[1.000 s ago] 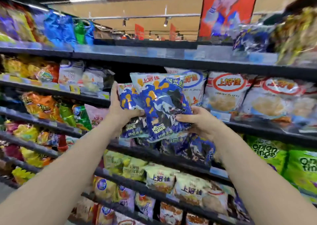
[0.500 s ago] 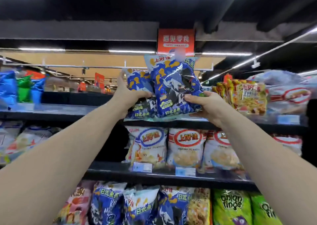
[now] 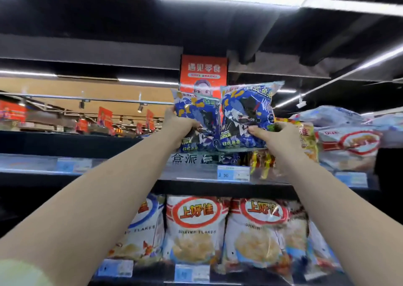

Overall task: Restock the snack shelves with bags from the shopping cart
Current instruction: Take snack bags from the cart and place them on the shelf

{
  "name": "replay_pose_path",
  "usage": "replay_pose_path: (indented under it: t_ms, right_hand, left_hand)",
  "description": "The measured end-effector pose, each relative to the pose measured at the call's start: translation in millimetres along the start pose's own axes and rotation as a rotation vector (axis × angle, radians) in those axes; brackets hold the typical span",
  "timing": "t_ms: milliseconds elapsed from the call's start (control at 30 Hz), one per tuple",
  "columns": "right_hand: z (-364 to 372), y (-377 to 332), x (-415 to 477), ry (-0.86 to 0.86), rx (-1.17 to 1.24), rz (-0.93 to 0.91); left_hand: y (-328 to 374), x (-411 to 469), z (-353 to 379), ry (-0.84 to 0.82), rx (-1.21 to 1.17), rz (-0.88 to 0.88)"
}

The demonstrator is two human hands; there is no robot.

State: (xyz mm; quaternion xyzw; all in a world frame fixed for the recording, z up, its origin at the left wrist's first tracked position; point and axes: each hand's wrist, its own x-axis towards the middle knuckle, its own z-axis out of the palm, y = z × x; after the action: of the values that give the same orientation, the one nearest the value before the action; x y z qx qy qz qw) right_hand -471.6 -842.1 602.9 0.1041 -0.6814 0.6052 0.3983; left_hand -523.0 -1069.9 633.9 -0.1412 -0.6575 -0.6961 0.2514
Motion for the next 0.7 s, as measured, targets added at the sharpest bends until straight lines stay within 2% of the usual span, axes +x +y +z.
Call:
replay_pose_path:
  t_ms: [133,300,467,700]
  right_hand:
    - [1,19,18,0.026,-0.159,-0.071]
    - [0,32,29,0.058,-0.280,-0.151]
    - [-5,34,35,0.043,-0.383,-0.166]
    - [-5,32,30,-0.051,-0.318,-0.100]
  left_hand:
    - [-13,27,17,-0.031,0.118,-0.089]
    - [-26,47,32,-0.213,0.293,-0.280]
    - [-33,55,55,-0.362,0.417,-0.335]
    - [-32,56,45,-0.478,0.463,-0.369]
